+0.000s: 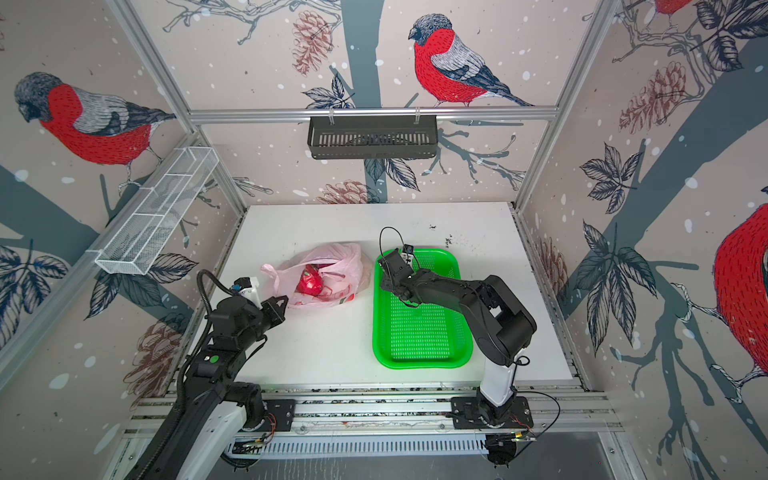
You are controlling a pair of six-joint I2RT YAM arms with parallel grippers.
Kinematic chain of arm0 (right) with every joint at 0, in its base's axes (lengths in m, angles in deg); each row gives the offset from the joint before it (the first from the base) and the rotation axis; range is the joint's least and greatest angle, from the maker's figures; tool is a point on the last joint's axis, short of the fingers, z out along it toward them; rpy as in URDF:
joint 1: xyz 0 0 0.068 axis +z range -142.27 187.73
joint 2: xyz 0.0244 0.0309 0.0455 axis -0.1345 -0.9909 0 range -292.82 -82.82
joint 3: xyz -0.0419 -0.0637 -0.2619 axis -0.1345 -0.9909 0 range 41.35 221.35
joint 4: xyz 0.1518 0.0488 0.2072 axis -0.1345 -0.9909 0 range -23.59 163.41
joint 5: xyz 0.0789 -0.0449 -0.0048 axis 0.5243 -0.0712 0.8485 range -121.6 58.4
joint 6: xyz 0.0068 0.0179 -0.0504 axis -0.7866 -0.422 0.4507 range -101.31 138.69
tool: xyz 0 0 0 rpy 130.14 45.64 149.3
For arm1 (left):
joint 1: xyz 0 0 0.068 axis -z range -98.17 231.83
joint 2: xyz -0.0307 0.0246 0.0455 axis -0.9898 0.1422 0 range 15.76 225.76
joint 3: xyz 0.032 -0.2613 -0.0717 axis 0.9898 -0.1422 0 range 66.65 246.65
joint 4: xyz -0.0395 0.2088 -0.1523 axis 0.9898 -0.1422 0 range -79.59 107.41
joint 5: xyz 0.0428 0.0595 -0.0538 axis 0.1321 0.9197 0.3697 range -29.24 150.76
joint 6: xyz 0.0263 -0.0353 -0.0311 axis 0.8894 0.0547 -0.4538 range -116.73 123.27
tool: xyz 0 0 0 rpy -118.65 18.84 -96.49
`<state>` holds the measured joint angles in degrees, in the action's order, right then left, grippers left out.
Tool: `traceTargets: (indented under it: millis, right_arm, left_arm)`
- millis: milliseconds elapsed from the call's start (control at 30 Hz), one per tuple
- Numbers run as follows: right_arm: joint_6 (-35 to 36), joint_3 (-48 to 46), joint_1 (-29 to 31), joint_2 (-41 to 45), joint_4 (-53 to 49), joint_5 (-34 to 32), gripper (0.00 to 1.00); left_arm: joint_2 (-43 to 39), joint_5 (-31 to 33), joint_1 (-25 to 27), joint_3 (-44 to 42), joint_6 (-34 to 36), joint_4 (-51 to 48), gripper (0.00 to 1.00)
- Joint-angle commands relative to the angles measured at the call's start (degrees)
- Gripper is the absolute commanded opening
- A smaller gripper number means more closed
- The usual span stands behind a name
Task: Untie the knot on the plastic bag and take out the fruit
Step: 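Lower the yellow fruit into the green basket and open the right gripper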
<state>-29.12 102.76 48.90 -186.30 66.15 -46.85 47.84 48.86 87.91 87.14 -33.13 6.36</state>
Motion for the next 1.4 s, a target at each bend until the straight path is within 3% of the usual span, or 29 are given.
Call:
traceTargets:
  millis: [0, 1367]
  right_arm:
    - [0.6, 0.3, -0.3, -0.6, -0.6, 0.1, 0.72]
    - [1.2, 1.1, 0.1, 2.0, -3.7, -1.1, 0.83]
  left_arm:
    - [0.0, -0.1, 0.1, 0.0, 0.5, 0.9, 0.00]
    - [0.1, -0.5, 0.2, -0.1, 0.5, 1.3, 0.00]
